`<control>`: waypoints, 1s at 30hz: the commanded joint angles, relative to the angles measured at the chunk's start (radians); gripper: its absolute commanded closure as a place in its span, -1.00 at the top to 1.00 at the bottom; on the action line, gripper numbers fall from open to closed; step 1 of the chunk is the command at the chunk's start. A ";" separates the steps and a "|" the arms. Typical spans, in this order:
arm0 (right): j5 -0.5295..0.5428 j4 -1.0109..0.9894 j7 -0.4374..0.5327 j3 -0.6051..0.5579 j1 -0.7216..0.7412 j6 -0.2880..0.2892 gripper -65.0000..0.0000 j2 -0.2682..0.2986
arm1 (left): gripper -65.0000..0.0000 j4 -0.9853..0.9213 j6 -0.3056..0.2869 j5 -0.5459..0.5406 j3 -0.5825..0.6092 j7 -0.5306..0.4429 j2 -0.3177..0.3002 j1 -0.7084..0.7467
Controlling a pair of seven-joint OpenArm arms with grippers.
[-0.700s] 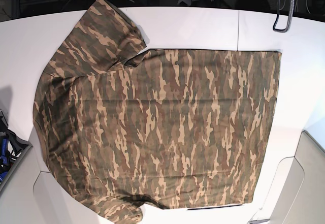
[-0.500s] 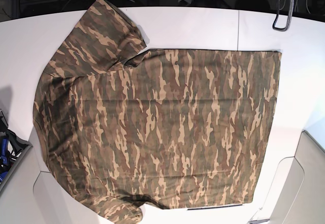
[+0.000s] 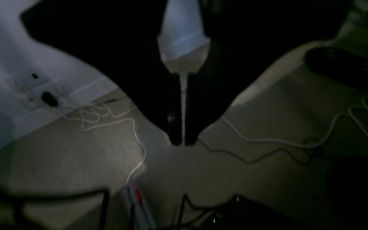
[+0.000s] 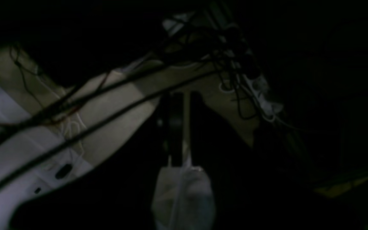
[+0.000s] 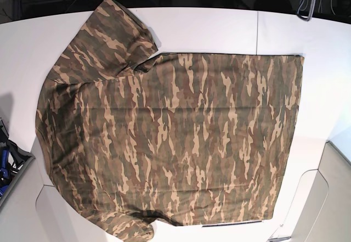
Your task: Fold the T-shirt properly
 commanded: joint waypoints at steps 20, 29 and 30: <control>0.239 0.687 0.002 0.001 -0.445 0.052 -0.91 0.367 | -0.91 0.600 0.004 -0.109 -0.204 -0.037 -0.214 0.407; 0.426 1.123 -0.071 0.122 -0.625 0.158 -0.91 0.516 | -0.91 0.949 -0.106 -0.070 -0.508 0.010 -0.219 0.619; 0.461 1.168 -0.090 0.156 -0.639 0.187 -0.91 0.519 | -0.91 0.990 -0.113 -0.074 -0.540 0.027 -0.219 0.639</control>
